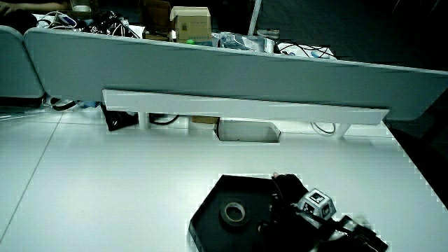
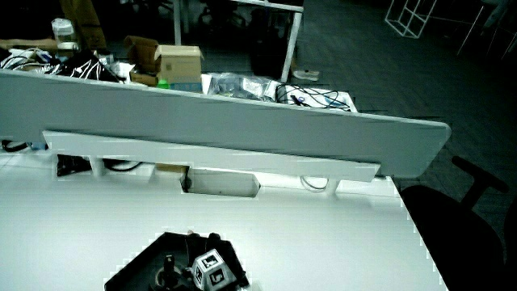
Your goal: Pick black tape from plate
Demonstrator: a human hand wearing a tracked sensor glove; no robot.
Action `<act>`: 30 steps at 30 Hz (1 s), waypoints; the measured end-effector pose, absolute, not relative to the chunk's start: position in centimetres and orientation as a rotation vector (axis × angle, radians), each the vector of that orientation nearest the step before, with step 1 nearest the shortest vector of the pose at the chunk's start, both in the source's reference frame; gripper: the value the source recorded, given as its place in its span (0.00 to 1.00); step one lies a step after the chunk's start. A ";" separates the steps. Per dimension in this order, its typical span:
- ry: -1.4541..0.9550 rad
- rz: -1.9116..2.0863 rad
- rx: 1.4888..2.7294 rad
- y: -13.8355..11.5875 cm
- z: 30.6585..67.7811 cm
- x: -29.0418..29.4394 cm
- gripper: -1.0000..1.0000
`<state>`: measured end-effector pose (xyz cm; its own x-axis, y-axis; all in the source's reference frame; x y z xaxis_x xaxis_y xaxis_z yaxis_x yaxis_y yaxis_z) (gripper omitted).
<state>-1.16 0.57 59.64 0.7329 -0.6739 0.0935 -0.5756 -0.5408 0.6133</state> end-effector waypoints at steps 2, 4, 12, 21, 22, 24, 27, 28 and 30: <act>-0.940 -0.231 2.218 0.2 60.4 -1.9 0.50; -0.934 -0.279 2.154 -0.2 61.2 -2.5 0.50; -0.925 -0.438 2.062 -1.3 61.5 -4.1 0.50; -0.958 -0.644 2.121 -0.2 62.8 -3.8 0.77; -0.942 -0.631 2.144 -0.2 62.7 -3.6 0.82; -0.948 -0.611 2.176 -0.2 62.5 -3.2 0.91; -0.975 -0.593 2.213 0.0 62.3 -2.9 1.00; -0.970 -0.609 2.221 0.0 62.3 -2.9 1.00; -0.976 -0.574 2.246 -0.1 61.8 -2.7 1.00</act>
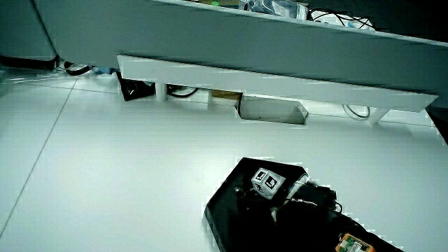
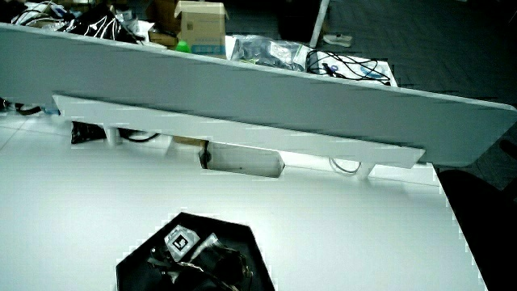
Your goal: Pick black tape from plate
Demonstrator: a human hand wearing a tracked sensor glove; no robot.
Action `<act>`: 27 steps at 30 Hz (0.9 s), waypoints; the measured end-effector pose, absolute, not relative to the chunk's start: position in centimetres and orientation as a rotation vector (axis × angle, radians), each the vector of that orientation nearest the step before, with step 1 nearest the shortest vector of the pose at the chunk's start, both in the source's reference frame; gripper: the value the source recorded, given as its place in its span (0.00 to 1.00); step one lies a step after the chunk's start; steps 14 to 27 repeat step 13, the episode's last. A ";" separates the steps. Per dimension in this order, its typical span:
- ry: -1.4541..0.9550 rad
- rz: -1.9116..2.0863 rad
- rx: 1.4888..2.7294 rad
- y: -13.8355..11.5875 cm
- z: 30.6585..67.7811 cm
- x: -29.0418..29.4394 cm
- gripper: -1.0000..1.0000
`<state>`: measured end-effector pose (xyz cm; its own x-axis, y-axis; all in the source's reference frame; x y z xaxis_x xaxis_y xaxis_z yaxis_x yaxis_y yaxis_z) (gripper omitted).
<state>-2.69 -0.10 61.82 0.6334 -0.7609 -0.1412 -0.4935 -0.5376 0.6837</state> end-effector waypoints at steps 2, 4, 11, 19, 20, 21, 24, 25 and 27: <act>-0.989 -0.539 2.267 -0.1 60.9 -2.6 1.00; -1.008 -0.517 2.304 -0.1 59.7 -2.7 1.00; -1.072 -0.417 2.437 0.3 55.6 -2.0 1.00; -1.069 -0.376 2.503 0.3 54.2 -1.1 1.00; -1.069 -0.376 2.503 0.3 54.2 -1.1 1.00; -1.069 -0.376 2.503 0.3 54.2 -1.1 1.00; -1.069 -0.376 2.503 0.3 54.2 -1.1 1.00; -1.069 -0.376 2.503 0.3 54.2 -1.1 1.00; -1.069 -0.376 2.503 0.3 54.2 -1.1 1.00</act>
